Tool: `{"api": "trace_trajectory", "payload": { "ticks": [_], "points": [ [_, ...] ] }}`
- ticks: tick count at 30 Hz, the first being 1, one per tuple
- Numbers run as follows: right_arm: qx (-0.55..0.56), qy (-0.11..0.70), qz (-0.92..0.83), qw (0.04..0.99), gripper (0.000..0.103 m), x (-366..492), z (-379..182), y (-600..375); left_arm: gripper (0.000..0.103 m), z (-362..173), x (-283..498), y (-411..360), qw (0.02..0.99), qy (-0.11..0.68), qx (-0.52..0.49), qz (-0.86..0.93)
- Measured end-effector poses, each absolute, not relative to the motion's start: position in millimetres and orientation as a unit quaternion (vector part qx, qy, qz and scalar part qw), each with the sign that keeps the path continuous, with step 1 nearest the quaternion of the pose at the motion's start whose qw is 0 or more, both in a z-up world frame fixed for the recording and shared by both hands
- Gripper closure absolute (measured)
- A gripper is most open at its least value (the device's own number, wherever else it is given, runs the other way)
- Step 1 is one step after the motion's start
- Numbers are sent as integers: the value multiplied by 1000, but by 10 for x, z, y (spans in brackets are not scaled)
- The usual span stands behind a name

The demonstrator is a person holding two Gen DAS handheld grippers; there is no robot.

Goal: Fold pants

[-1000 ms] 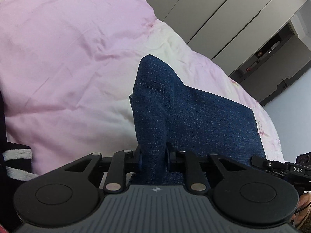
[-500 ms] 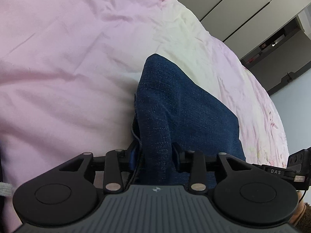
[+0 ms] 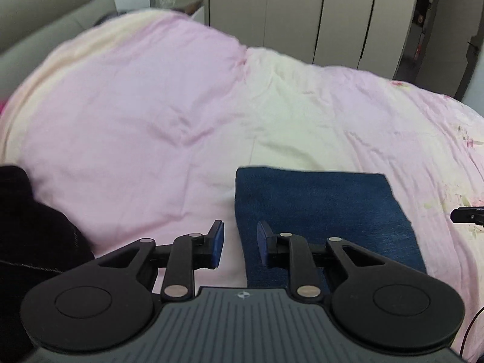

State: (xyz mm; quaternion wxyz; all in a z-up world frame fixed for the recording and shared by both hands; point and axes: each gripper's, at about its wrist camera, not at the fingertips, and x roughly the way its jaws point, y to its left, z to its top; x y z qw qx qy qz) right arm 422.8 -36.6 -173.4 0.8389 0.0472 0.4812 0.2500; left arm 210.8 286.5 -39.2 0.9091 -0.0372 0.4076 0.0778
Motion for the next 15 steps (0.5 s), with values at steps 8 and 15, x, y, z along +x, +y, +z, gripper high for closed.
{"api": "trace_trajectory", "payload": {
  "ticks": [8, 15],
  "points": [
    [-13, 321, 237, 917, 36, 3059, -466, -850, 30, 778, 1117, 1797, 963, 247, 59, 87],
    [-17, 247, 214, 945, 11, 1848, 18, -1173, 6, 1044, 296, 1094, 974, 198, 55, 95]
  ]
}}
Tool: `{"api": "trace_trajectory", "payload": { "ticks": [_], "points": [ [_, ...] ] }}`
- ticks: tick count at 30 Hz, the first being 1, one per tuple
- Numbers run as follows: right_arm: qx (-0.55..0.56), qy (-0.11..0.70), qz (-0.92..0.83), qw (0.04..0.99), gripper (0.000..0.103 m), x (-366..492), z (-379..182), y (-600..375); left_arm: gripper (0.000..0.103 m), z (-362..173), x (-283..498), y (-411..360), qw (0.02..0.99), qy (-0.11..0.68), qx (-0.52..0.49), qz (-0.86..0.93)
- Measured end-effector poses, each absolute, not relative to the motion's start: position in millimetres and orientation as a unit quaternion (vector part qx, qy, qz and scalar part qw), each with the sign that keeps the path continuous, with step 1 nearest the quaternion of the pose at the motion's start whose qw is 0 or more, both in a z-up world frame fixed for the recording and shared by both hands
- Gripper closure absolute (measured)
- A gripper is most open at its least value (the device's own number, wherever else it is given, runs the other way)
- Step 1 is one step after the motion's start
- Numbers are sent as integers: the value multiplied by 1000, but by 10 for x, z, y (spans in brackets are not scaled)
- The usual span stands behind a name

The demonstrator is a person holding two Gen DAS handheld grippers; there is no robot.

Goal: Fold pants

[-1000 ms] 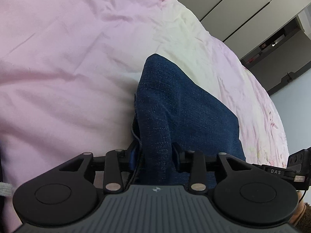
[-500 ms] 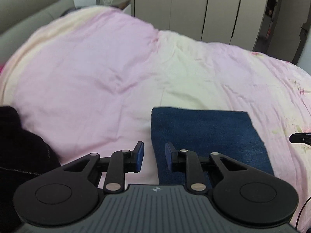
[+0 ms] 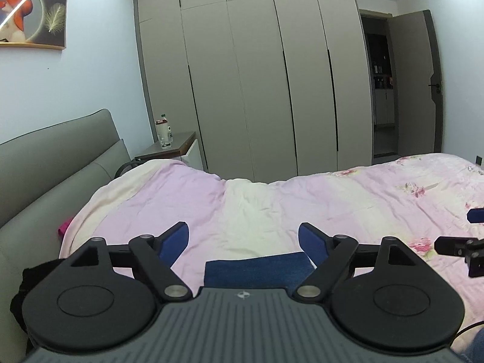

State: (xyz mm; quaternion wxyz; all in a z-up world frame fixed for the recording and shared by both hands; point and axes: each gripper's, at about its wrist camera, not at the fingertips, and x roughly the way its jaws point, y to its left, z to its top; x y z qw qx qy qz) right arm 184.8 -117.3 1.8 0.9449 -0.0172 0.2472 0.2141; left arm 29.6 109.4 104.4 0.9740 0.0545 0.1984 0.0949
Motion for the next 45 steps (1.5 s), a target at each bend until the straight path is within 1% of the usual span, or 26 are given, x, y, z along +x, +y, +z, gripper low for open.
{"api": "trace_trajectory", "payload": {
  "ticks": [2, 4, 7, 12, 15, 22, 45],
  "points": [
    [-18, 229, 205, 951, 6, 1538, 44, -1247, 6, 1000, 93, 946, 975, 196, 49, 91],
    [-15, 202, 187, 961, 5, 1238, 39, -1330, 6, 925, -87, 788, 978, 181, 48, 97],
    [-14, 187, 159, 969, 5, 908, -13, -1392, 5, 772, -299, 620, 977, 177, 50, 106],
    [-23, 182, 148, 972, 5, 534, -198, -1442, 5, 470, -457, 575, 972, 210, 10, 104],
    [-26, 183, 140, 973, 5, 368, -334, -1496, 5, 270, -455, 526, 966, 236, 15, 109],
    [-26, 204, 130, 970, 5, 264, -552, -1542, 5, 186, -543, 431, 964, 243, 21, 109],
    [-13, 224, 127, 966, 5, 286, -562, -1562, 5, 172, -581, 416, 959, 258, 15, 113]
  ]
}}
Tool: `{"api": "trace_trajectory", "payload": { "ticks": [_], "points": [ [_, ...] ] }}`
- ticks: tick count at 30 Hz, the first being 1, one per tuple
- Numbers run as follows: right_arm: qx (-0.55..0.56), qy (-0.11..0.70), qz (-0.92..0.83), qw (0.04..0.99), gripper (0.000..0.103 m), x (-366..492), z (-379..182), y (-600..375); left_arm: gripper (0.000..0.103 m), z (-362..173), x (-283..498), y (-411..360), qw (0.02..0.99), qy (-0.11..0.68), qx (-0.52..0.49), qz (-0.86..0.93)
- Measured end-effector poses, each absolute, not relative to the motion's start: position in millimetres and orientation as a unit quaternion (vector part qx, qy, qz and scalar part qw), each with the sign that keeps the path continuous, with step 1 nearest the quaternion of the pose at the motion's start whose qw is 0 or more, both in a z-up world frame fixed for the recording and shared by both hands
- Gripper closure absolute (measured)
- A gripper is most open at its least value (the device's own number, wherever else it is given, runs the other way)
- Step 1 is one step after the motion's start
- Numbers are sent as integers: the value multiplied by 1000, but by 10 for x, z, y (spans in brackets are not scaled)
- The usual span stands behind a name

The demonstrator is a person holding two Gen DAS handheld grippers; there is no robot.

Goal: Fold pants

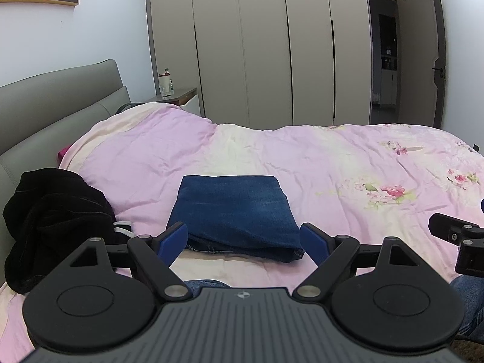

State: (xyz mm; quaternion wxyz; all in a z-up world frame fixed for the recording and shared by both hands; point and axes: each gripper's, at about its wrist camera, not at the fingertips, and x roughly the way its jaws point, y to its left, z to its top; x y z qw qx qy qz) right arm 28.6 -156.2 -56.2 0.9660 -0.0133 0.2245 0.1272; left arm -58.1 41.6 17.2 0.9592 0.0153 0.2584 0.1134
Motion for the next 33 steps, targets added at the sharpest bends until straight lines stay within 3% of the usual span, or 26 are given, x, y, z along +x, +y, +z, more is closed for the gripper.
{"api": "trace_trajectory", "payload": {
  "ticks": [33],
  "points": [
    [-14, 222, 122, 967, 5, 247, -573, -1536, 5, 205, -606, 362, 961, 256, 17, 107]
  ]
}}
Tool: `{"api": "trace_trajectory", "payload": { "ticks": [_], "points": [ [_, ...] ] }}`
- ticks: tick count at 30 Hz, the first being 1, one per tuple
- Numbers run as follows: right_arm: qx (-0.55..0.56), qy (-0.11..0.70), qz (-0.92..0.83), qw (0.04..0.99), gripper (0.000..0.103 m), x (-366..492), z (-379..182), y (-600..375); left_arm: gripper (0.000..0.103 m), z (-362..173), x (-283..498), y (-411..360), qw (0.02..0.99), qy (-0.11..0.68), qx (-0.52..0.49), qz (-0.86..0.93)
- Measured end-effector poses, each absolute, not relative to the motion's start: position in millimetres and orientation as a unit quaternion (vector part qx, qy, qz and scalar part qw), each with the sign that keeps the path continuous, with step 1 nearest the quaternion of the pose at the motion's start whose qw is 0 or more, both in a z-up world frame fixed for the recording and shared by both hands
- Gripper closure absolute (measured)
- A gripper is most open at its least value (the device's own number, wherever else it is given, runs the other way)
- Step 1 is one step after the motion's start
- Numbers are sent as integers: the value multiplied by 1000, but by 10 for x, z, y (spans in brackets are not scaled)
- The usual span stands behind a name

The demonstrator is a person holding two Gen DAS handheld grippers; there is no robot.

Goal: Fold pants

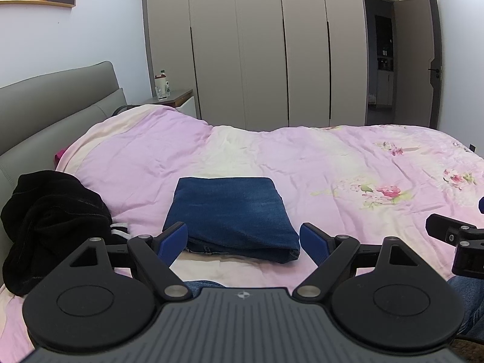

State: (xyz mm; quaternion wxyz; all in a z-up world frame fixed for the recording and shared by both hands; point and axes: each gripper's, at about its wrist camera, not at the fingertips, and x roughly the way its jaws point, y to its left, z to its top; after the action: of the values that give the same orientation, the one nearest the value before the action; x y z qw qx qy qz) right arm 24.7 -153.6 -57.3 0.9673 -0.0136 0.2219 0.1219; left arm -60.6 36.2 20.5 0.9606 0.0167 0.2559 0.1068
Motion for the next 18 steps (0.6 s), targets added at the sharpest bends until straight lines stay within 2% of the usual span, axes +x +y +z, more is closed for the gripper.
{"api": "trace_trajectory", "payload": {
  "ticks": [18],
  "points": [
    [-13, 222, 122, 967, 5, 242, -567, -1537, 5, 230, -612, 349, 961, 253, 20, 108]
  ]
}}
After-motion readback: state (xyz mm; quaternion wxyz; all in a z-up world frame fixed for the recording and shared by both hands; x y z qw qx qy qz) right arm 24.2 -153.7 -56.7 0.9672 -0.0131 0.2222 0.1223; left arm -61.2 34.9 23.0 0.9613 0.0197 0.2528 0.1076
